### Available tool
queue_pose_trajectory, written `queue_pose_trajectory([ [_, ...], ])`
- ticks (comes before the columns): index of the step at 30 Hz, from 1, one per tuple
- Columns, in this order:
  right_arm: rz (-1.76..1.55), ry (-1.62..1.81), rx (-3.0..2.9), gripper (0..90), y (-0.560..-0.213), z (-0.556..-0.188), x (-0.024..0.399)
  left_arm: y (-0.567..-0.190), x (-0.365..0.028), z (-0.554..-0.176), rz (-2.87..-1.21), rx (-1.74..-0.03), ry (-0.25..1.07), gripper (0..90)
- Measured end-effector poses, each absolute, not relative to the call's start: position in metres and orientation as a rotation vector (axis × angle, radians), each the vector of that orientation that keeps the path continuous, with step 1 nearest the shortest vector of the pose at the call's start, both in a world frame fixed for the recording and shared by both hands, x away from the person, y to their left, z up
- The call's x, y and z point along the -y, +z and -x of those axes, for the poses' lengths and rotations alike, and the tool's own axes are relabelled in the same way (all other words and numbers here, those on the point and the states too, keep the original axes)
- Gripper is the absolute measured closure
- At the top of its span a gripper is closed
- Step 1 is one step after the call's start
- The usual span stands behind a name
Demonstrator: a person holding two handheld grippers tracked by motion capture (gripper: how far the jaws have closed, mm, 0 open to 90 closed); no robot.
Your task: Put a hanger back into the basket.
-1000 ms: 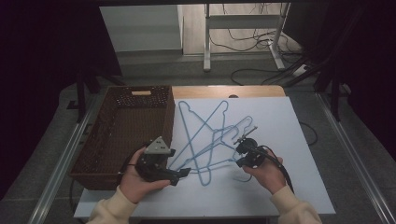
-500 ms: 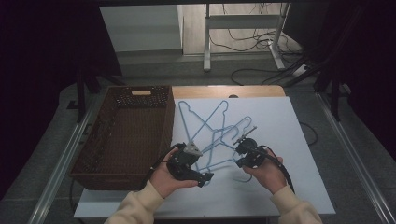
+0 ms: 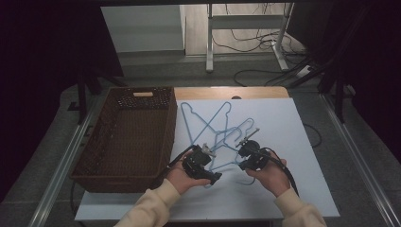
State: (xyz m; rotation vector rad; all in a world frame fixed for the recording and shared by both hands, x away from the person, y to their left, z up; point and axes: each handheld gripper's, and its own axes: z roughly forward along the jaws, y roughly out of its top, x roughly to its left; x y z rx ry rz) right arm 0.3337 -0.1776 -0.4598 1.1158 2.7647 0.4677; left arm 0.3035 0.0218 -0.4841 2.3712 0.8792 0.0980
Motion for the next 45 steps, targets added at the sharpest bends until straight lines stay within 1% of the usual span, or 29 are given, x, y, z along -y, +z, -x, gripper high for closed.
queue_pose_trajectory([
  [2,-1.113,0.469,-2.765,86.1,-0.460,-0.333,0.177,-0.491,-0.018,-0.308,-2.378,-0.890,0.115,32.2],
  [9,-1.104,0.468,-2.768,86.1,-0.457,-0.332,0.177,-0.508,-0.009,-0.316,-2.402,-0.879,0.117,47.0],
  [12,-1.098,0.472,-2.766,86.1,-0.456,-0.331,0.177,-0.511,-0.007,-0.317,-2.407,-0.864,0.119,57.3],
  [14,-1.096,0.478,-2.765,86.0,-0.455,-0.331,0.177,-0.511,-0.008,-0.317,-2.408,-0.850,0.118,66.1],
  [18,-1.097,0.515,-2.771,85.8,-0.451,-0.329,0.177,-0.511,-0.008,-0.317,-2.418,-0.823,0.106,78.3],
  [21,-1.088,0.530,-2.760,85.6,-0.448,-0.328,0.177,-0.510,-0.008,-0.316,-2.423,-0.798,0.120,80.3],
  [23,-1.087,0.578,-2.738,83.0,-0.446,-0.328,0.180,-0.508,-0.009,-0.315,-2.419,-0.790,0.126,81.7],
  [24,-1.090,0.615,-2.726,76.2,-0.444,-0.329,0.182,-0.508,-0.009,-0.315,-2.419,-0.790,0.126,82.8],
  [26,-1.125,0.739,-2.664,59.5,-0.437,-0.329,0.189,-0.504,-0.011,-0.314,-2.395,-0.813,0.172,85.2],
  [27,-1.140,0.801,-2.613,53.9,-0.432,-0.330,0.193,-0.503,-0.012,-0.315,-2.391,-0.825,0.187,85.1],
  [31,-1.205,1.022,-2.417,40.2,-0.415,-0.331,0.216,-0.496,-0.017,-0.315,-2.366,-0.822,0.230,85.4],
  [32,-1.229,1.059,-2.368,38.0,-0.412,-0.331,0.222,-0.494,-0.018,-0.314,-2.353,-0.826,0.239,85.5],
  [34,-1.267,1.137,-2.276,36.0,-0.409,-0.332,0.235,-0.489,-0.021,-0.314,-2.336,-0.827,0.260,85.6],
  [38,-1.363,1.233,-2.171,36.0,-0.411,-0.336,0.260,-0.480,-0.026,-0.314,-2.304,-0.840,0.298,85.7],
  [45,-1.429,1.197,-2.161,36.3,-0.430,-0.343,0.277,-0.463,-0.034,-0.313,-2.264,-0.859,0.354,85.9],
])
